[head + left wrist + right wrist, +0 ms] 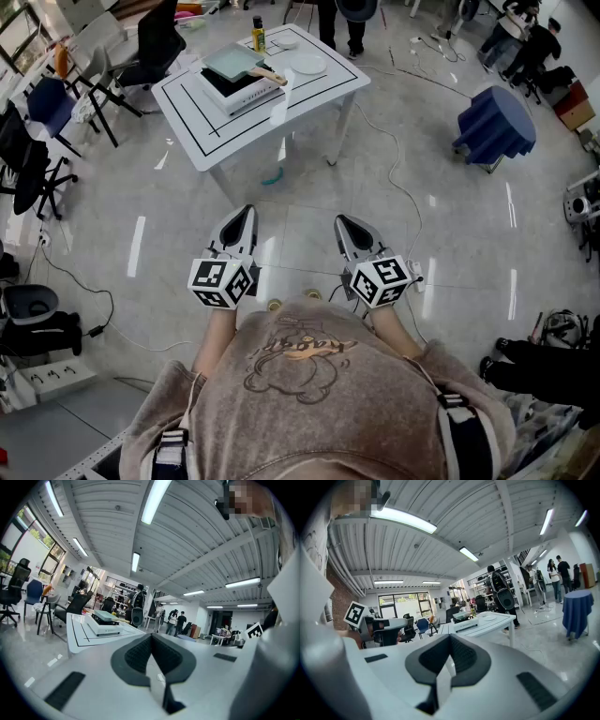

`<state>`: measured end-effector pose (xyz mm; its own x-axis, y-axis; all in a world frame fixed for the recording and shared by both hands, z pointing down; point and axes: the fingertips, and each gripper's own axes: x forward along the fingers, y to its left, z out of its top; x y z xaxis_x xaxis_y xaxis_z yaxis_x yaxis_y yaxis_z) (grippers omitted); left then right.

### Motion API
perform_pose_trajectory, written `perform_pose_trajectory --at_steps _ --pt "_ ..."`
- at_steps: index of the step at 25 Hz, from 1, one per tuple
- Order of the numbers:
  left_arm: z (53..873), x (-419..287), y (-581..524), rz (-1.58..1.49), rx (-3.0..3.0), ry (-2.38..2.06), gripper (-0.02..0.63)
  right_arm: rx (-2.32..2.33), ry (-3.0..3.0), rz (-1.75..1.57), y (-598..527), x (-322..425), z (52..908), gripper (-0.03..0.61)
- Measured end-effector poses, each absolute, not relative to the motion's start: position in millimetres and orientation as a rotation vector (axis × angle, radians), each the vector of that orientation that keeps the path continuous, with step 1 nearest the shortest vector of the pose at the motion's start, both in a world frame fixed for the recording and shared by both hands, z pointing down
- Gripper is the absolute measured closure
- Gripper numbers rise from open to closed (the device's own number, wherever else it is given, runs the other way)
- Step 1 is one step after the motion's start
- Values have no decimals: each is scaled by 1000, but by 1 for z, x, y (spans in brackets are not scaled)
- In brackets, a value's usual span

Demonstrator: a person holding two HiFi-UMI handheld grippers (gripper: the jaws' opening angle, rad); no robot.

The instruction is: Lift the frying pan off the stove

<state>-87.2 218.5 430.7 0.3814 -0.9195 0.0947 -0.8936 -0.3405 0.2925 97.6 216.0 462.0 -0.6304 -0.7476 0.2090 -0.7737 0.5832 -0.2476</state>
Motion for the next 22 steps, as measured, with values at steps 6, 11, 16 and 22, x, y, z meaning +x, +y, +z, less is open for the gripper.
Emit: perform_pose_trajectory --at_steps 6,11,16,22 --pt "432 -97 213 -113 2367 -1578 607 1311 -2740 504 214 81 463 580" --pt "440 -113 210 -91 2364 -1558 607 1323 -2735 546 219 64 468 578" --pt "448 -118 213 -150 2366 -1466 607 1392 -2681 577 242 68 484 580" --pt "453 -122 204 -129 2402 -1425 607 1467 -2650 587 241 66 491 578"
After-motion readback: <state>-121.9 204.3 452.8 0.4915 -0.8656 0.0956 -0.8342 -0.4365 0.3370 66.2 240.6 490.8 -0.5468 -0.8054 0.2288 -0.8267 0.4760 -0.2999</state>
